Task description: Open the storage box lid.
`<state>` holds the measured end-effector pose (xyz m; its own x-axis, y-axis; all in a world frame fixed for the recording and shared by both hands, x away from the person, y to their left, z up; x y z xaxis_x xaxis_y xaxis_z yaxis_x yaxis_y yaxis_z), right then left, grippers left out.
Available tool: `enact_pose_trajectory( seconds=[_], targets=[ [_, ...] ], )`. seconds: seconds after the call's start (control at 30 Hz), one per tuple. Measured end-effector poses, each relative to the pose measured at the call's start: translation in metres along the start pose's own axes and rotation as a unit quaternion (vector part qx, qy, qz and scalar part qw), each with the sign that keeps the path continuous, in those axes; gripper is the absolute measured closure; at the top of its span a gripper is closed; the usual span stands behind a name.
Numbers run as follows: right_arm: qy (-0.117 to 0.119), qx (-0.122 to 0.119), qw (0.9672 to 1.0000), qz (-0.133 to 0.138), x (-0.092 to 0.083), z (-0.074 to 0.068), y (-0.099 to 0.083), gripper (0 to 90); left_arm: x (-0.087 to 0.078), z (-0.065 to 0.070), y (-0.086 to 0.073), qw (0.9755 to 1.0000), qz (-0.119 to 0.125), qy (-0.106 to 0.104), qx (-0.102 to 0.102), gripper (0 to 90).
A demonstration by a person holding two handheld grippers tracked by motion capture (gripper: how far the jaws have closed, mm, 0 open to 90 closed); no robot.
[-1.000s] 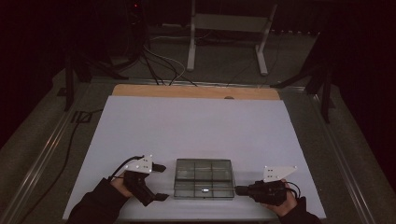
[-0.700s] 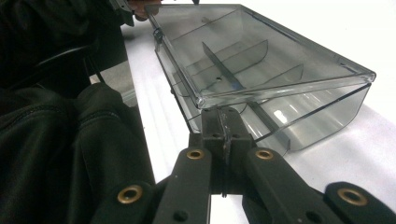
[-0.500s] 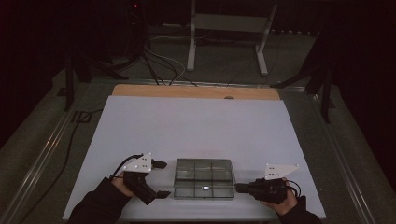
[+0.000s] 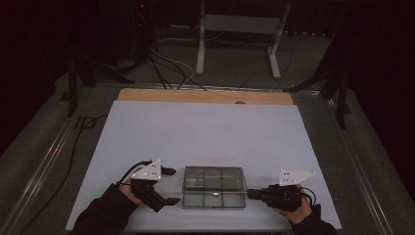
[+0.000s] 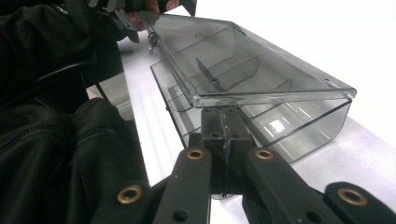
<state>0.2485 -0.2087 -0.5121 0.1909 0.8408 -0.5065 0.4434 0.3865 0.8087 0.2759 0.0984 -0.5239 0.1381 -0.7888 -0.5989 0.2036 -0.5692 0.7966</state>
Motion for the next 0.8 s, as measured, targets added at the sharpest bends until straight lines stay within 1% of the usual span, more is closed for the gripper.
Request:
enact_pose_trajectory(
  seconds=[0.07, 0.23, 0.33, 0.4, 0.43, 0.47, 0.57, 0.7, 0.77, 0.8],
  targets=[
    [-0.001, 0.004, 1.0000, 0.001, 0.000, 0.001, 0.001, 90.0, 0.000, -0.001, 0.002, 1.0000, 0.001, 0.005, 0.004, 7.8],
    [-0.005, 0.004, 1.0000, 0.005, -0.002, 0.002, 0.004, 90.0, 0.001, -0.006, 0.004, 0.9998, 0.001, 0.018, 0.012, 9.2],
    [-0.006, 0.005, 0.9999, 0.007, -0.002, 0.002, 0.005, 90.0, 0.001, -0.007, 0.004, 0.9996, 0.005, 0.022, 0.015, 12.8],
    [-0.008, 0.006, 0.9999, 0.008, -0.002, 0.003, 0.006, 90.0, 0.000, -0.010, 0.005, 0.9992, 0.008, 0.032, 0.021, 13.4],
    [-0.009, 0.009, 0.9999, 0.009, -0.002, 0.004, 0.006, 90.0, 0.000, -0.011, 0.005, 0.9990, 0.009, 0.037, 0.021, 14.8],
    [-0.010, 0.010, 0.9999, 0.009, -0.002, 0.004, 0.007, 90.0, 0.000, -0.012, 0.006, 0.9989, 0.010, 0.039, 0.022, 16.8],
    [-0.011, 0.011, 0.9998, 0.012, -0.003, 0.005, 0.008, 90.0, 0.001, -0.014, 0.006, 0.9984, 0.010, 0.049, 0.026, 17.7],
    [-0.011, 0.015, 0.9997, 0.015, -0.003, 0.005, 0.010, 90.0, 0.003, -0.017, 0.006, 0.9976, 0.009, 0.061, 0.031, 21.9],
    [-0.011, 0.015, 0.9997, 0.016, -0.003, 0.005, 0.010, 90.0, 0.004, -0.017, 0.006, 0.9976, 0.009, 0.062, 0.030, 24.2],
    [-0.012, 0.015, 0.9997, 0.017, -0.004, 0.005, 0.011, 90.0, 0.005, -0.018, 0.006, 0.9972, 0.011, 0.065, 0.035, 24.2]
  ],
)
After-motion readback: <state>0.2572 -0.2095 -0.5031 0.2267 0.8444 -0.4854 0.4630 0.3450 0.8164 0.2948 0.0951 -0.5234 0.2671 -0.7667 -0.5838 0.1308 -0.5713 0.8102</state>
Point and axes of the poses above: each handheld gripper's, and its own axes: x roughly forward along the jaws, y roughly out of its top, z roughly to its right, the point moved 7 cm from there along x, roughly forward along the jaws, and after that the axes turned 3 degrees about -z, right-handed, at the moved point
